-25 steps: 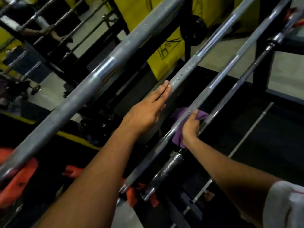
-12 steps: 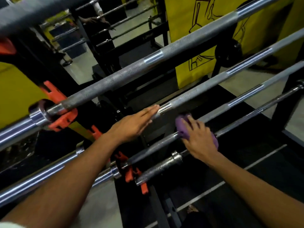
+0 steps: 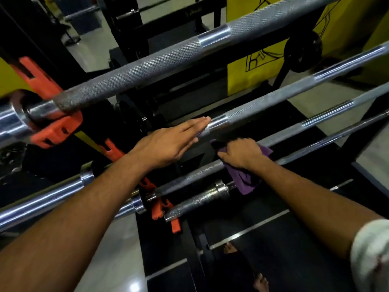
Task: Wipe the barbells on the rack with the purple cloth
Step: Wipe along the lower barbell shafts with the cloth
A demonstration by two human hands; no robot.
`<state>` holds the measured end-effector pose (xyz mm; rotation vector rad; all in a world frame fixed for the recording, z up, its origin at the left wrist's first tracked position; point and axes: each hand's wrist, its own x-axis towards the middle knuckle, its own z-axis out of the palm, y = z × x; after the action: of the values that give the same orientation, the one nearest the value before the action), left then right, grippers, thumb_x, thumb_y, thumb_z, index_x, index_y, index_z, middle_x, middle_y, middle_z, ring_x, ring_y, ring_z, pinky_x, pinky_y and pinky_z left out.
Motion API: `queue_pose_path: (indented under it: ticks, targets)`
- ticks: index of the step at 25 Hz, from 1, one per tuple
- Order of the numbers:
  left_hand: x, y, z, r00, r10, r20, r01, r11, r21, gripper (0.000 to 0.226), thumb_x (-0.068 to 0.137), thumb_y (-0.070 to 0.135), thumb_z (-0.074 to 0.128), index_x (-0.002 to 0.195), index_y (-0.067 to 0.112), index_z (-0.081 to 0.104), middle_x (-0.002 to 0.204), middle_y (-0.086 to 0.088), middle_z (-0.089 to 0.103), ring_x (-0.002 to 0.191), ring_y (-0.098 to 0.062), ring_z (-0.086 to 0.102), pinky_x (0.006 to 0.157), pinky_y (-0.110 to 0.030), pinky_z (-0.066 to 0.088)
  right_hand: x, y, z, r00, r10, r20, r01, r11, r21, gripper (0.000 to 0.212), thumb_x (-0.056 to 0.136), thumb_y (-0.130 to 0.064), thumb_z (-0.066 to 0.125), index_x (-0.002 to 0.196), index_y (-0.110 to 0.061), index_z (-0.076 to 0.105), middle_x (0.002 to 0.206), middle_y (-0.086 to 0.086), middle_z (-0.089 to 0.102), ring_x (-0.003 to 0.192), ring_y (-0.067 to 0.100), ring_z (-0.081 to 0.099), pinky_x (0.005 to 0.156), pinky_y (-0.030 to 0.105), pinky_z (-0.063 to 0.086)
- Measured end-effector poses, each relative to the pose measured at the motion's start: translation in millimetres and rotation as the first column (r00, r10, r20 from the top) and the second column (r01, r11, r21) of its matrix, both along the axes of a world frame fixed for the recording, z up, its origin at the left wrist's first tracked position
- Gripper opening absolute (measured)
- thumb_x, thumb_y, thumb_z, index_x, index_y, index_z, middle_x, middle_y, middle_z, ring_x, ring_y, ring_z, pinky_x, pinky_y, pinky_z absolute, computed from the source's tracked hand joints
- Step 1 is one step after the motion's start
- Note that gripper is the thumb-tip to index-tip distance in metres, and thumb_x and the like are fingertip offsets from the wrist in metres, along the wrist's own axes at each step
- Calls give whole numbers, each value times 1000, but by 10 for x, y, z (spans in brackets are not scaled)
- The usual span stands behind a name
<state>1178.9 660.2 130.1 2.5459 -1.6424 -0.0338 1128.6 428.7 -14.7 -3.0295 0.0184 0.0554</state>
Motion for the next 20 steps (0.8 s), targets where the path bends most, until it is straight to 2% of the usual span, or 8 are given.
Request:
queue_pose_path:
  ticks: [4, 7, 10, 12, 14, 16, 17, 20]
  targets:
    - [39, 7, -35, 1000, -26, -4, 26, 1000, 15, 59, 103, 43, 25, 157, 41, -1, 164, 18, 13, 128, -24, 56, 80, -43, 60, -478, 3, -355, 923, 47, 383, -74, 996, 58, 36, 79, -42, 55, 99, -13, 62, 95, 8, 62, 89, 34, 56, 87, 46, 43]
    - [36, -5, -37, 999, -34, -4, 34, 999, 5, 58, 104, 44, 22, 158, 39, 2, 164, 16, 15, 132, -22, 52, 84, -43, 60, -447, 182, -411, 912, -162, 376, 58, 960, 273, 35, 72, -28, 62, 102, -11, 62, 101, 7, 62, 102, 34, 55, 102, 50, 39]
    - [45, 11, -48, 999, -43, 1, 43, 999, 1, 59, 102, 46, 19, 158, 37, 4, 164, 16, 16, 136, -18, 48, 84, -42, 60, -715, 393, -520, 891, -290, 348, 23, 796, 605, 47, 78, -9, 69, 124, -4, 61, 127, 10, 61, 134, 32, 44, 118, 53, 27]
    - [40, 9, -47, 999, -47, 7, 47, 999, 0, 59, 102, 45, 19, 159, 35, 6, 164, 15, 17, 136, -17, 48, 81, -42, 60, -1091, 573, -607, 905, -316, 284, -70, 548, 834, 45, 90, -11, 62, 135, -7, 57, 140, 9, 56, 141, 28, 41, 119, 46, 30]
    - [46, 10, -46, 999, -48, 19, 47, 999, 8, 59, 103, 44, 21, 159, 34, 6, 164, 14, 18, 135, -17, 48, 77, -42, 61, -1404, 819, -552, 858, -502, -111, 152, 42, 988, 45, 98, -44, 56, 135, -19, 57, 135, 9, 62, 125, 24, 59, 105, 43, 46]
    - [40, 8, -42, 999, -39, 29, 38, 999, 11, 58, 103, 44, 21, 159, 34, 6, 164, 13, 18, 133, -18, 50, 73, -43, 61, -1425, 876, -471, 576, -524, -627, 392, -496, 775, 65, 92, -67, 48, 135, -19, 56, 128, 16, 65, 109, 26, 67, 89, 42, 53]
    - [31, 9, -39, 999, -34, 29, 33, 999, 13, 58, 103, 44, 20, 159, 34, 6, 164, 13, 19, 132, -19, 52, 72, -43, 62, -1356, 830, -443, 476, -425, -770, 394, -679, 619, 65, 96, -64, 43, 137, -15, 55, 129, 19, 64, 110, 27, 66, 89, 41, 53]
    - [16, 8, -33, 999, -14, 38, 13, 1000, 23, 58, 103, 46, 18, 158, 38, 3, 164, 14, 17, 128, -21, 55, 67, -41, 61, -994, 638, -96, 468, -311, -827, 268, -842, 468, 50, 106, -46, 35, 123, -7, 61, 98, 6, 65, 86, 15, 62, 72, 24, 49]
